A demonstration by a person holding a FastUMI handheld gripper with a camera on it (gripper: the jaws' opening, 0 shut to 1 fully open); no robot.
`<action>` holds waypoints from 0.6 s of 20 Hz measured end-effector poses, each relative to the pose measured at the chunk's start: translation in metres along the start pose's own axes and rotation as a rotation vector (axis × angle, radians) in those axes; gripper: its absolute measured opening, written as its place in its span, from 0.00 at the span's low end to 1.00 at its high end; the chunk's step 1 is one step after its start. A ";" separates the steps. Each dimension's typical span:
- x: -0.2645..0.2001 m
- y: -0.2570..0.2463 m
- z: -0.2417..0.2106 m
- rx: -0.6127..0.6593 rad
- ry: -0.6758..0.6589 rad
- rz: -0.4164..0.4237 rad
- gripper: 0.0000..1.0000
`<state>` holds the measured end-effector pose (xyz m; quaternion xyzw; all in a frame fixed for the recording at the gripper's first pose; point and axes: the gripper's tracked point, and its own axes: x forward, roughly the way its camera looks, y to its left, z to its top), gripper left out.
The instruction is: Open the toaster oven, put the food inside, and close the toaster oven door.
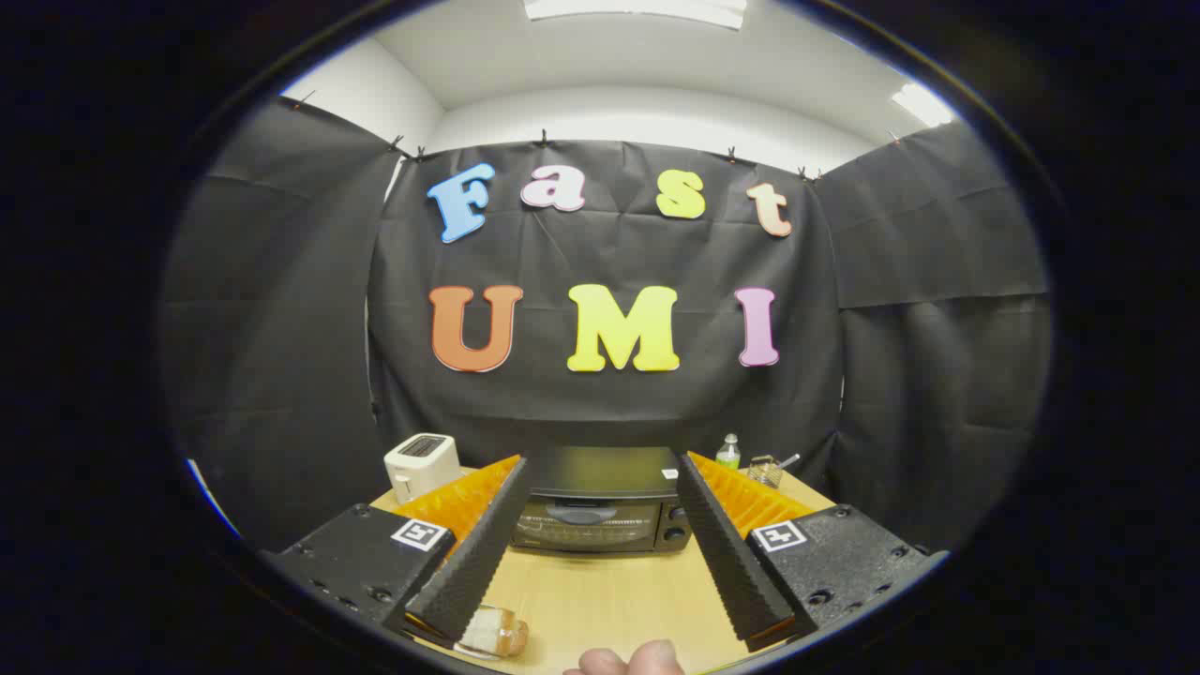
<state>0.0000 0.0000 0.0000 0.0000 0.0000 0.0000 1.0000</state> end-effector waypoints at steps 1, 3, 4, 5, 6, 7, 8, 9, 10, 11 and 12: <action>0.000 0.001 0.001 -0.001 0.001 0.002 1.00; 0.000 0.005 0.000 -0.005 0.008 0.011 1.00; 0.000 0.005 0.001 -0.007 0.006 0.011 1.00; 0.000 0.004 0.003 -0.007 0.003 0.009 1.00; 0.000 0.004 0.003 -0.005 0.002 0.008 1.00; 0.000 0.003 0.003 -0.003 0.003 0.006 1.00; 0.000 0.002 0.002 0.001 0.007 0.001 1.00; -0.001 0.001 0.003 0.006 0.011 -0.004 1.00; -0.001 0.000 0.002 0.009 0.014 -0.006 1.00; 0.000 0.000 0.000 0.009 0.018 -0.008 1.00; -0.001 0.001 0.000 0.008 0.021 -0.009 1.00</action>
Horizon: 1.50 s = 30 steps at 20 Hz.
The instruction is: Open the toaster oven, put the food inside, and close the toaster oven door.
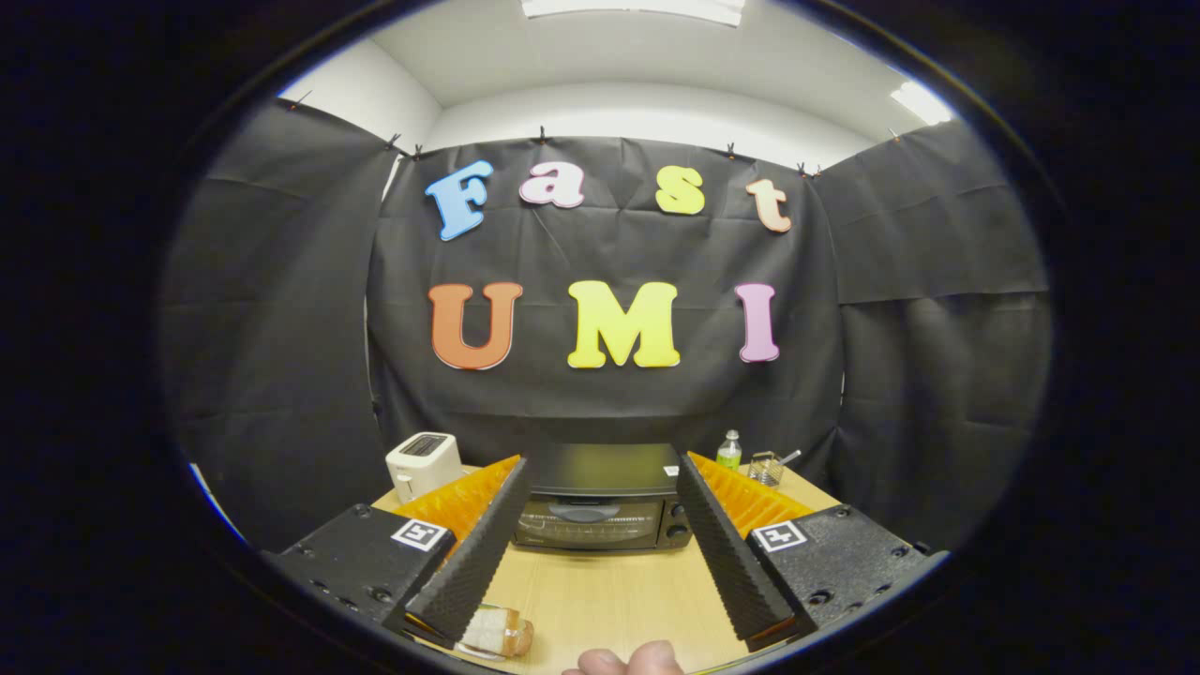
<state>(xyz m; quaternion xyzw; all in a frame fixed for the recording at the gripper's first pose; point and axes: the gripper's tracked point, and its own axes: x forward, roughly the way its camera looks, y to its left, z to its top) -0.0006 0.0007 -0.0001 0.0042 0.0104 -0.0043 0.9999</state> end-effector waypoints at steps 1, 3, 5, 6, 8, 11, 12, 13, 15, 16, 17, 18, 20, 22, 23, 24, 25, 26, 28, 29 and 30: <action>0.000 0.000 0.000 -0.001 0.003 0.000 1.00; 0.000 0.002 -0.001 -0.001 0.006 0.002 1.00; -0.001 0.003 -0.003 -0.004 0.007 0.004 1.00; 0.000 0.003 -0.004 -0.005 0.011 0.006 1.00; 0.003 0.004 -0.004 -0.003 0.015 0.007 1.00; 0.008 0.006 -0.003 -0.006 0.017 0.008 1.00; 0.010 0.006 -0.003 -0.006 0.020 0.009 1.00; 0.014 0.005 -0.003 -0.005 0.027 0.009 1.00; 0.023 0.007 -0.001 0.001 0.043 0.014 1.00; 0.031 0.007 0.001 0.003 0.049 0.016 1.00; 0.040 0.007 0.003 0.001 0.055 0.019 1.00; 0.050 0.005 0.002 0.001 0.061 0.018 1.00; 0.074 0.000 -0.002 0.006 0.080 0.015 1.00; 0.099 -0.007 -0.013 0.002 0.113 0.010 1.00; 0.112 -0.011 -0.021 0.005 0.133 0.005 1.00; 0.125 -0.016 -0.033 0.010 0.168 0.002 1.00; 0.138 -0.017 -0.045 0.020 0.201 0.008 1.00; 0.153 -0.017 -0.058 0.029 0.234 0.011 1.00; 0.182 -0.015 -0.082 0.034 0.280 0.024 1.00; 0.196 -0.013 -0.093 0.029 0.300 0.034 1.00; 0.211 -0.009 -0.106 0.026 0.316 0.045 1.00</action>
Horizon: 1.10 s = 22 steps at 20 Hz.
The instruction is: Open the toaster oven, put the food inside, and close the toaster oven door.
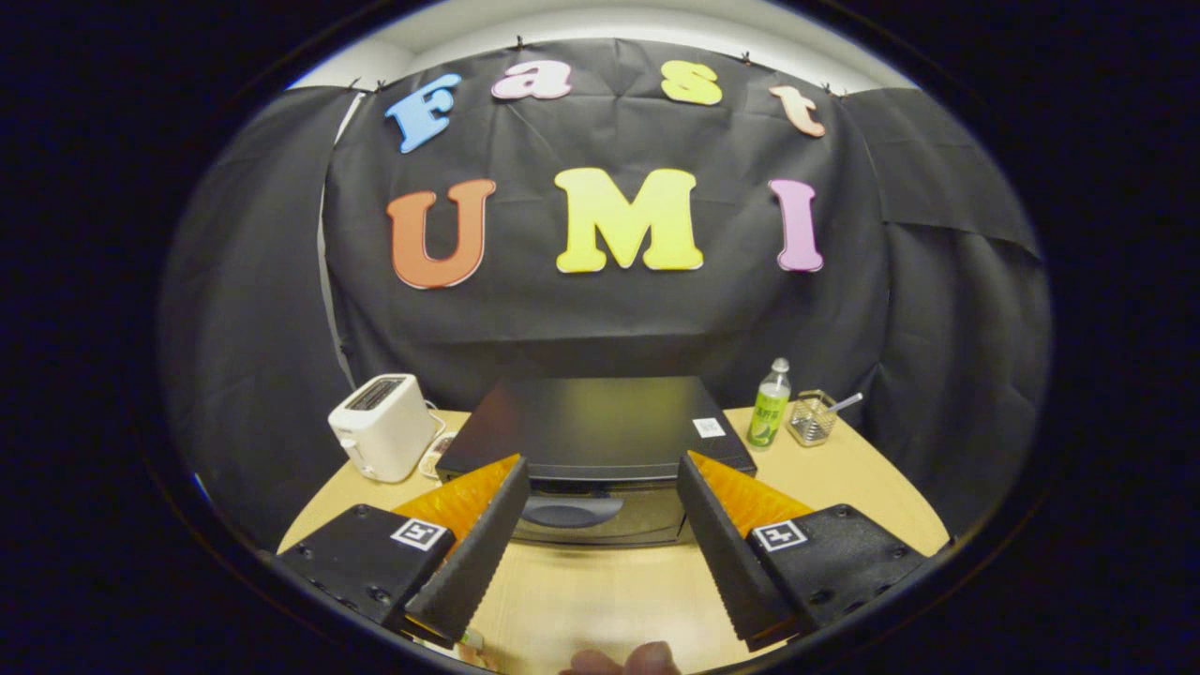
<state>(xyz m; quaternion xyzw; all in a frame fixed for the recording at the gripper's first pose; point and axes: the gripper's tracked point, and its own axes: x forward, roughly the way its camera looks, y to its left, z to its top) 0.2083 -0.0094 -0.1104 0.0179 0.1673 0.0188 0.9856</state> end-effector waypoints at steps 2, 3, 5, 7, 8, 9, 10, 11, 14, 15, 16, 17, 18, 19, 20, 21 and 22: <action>0.031 0.006 -0.016 -0.001 0.037 0.021 1.00; 0.044 0.007 -0.024 0.000 0.059 0.023 1.00; 0.068 0.012 -0.040 0.003 0.096 0.027 1.00; 0.081 0.017 -0.054 0.001 0.135 0.030 1.00; 0.085 0.017 -0.060 -0.004 0.154 0.025 1.00; 0.085 0.018 -0.058 -0.012 0.137 0.018 1.00; 0.085 0.019 -0.059 -0.028 0.139 0.009 1.00; 0.085 0.018 -0.059 -0.039 0.124 -0.001 1.00; 0.086 0.019 -0.065 0.002 0.118 -0.004 1.00; 0.086 0.019 -0.064 -0.008 0.113 0.002 1.00; 0.084 0.017 -0.066 -0.021 0.118 0.006 1.00; 0.080 0.018 -0.069 -0.017 0.121 0.010 1.00; 0.073 0.019 -0.072 -0.011 0.127 0.013 1.00; 0.067 0.019 -0.077 -0.013 0.139 0.017 1.00; 0.061 0.019 -0.083 -0.014 0.149 0.020 1.00; 0.054 0.019 -0.092 -0.008 0.178 0.020 1.00; 0.046 0.019 -0.098 -0.009 0.179 0.019 1.00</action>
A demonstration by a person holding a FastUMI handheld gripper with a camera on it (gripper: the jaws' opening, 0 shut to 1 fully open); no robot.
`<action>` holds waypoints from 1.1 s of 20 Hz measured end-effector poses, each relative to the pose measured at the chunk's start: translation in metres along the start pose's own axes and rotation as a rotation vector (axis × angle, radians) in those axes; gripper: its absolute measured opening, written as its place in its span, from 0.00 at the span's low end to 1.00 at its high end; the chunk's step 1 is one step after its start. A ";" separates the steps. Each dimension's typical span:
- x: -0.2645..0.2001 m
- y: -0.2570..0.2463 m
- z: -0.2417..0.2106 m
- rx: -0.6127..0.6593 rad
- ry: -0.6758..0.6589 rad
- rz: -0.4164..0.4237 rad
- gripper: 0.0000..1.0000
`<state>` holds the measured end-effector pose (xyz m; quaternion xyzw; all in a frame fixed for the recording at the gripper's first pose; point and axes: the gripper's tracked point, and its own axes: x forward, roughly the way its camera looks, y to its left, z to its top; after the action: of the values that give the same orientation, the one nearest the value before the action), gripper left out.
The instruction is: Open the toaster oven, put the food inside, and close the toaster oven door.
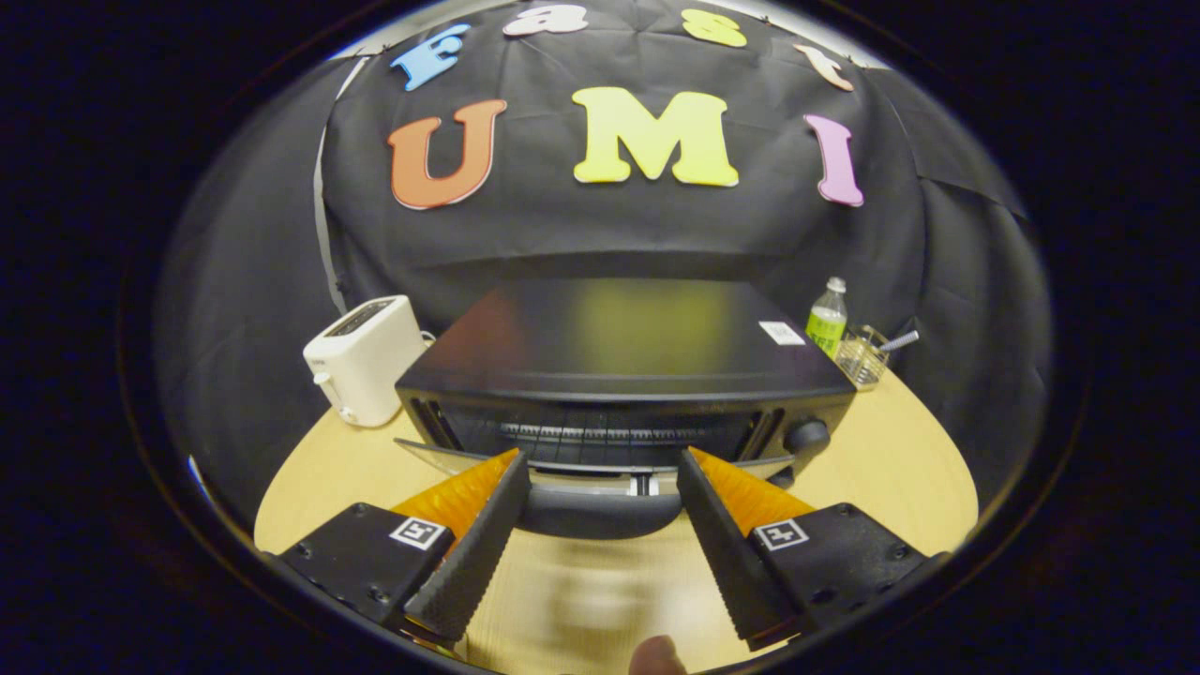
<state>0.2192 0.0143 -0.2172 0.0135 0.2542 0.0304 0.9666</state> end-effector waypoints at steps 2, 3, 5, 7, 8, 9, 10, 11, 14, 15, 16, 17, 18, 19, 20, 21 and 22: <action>-0.011 0.000 -0.016 -0.005 0.028 -0.009 1.00; -0.017 0.000 -0.026 -0.011 0.047 -0.013 1.00; -0.025 0.001 -0.049 -0.021 0.093 -0.012 1.00; -0.029 0.001 -0.068 -0.034 0.133 0.005 1.00; -0.030 0.001 -0.078 -0.036 0.158 0.015 1.00; -0.031 0.000 -0.089 -0.031 0.190 0.025 1.00; -0.031 0.000 -0.101 -0.019 0.221 0.033 1.00; -0.031 -0.004 -0.111 -0.010 0.253 0.028 1.00; -0.038 -0.005 -0.106 0.007 0.256 0.030 1.00; -0.043 -0.003 -0.101 0.001 0.244 0.040 0.98; -0.048 -0.001 -0.095 -0.003 0.236 0.052 0.98; -0.056 0.001 -0.089 -0.006 0.228 0.064 0.98; -0.065 0.004 -0.084 -0.006 0.224 0.085 0.98; -0.076 0.010 -0.080 0.000 0.223 0.125 0.98; -0.086 0.016 -0.076 0.008 0.225 0.168 0.98; -0.098 0.020 -0.075 0.012 0.239 0.208 0.98; -0.108 0.025 -0.077 0.015 0.260 0.251 0.98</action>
<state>0.0859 0.0333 -0.2296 0.0482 0.3736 0.1502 0.9141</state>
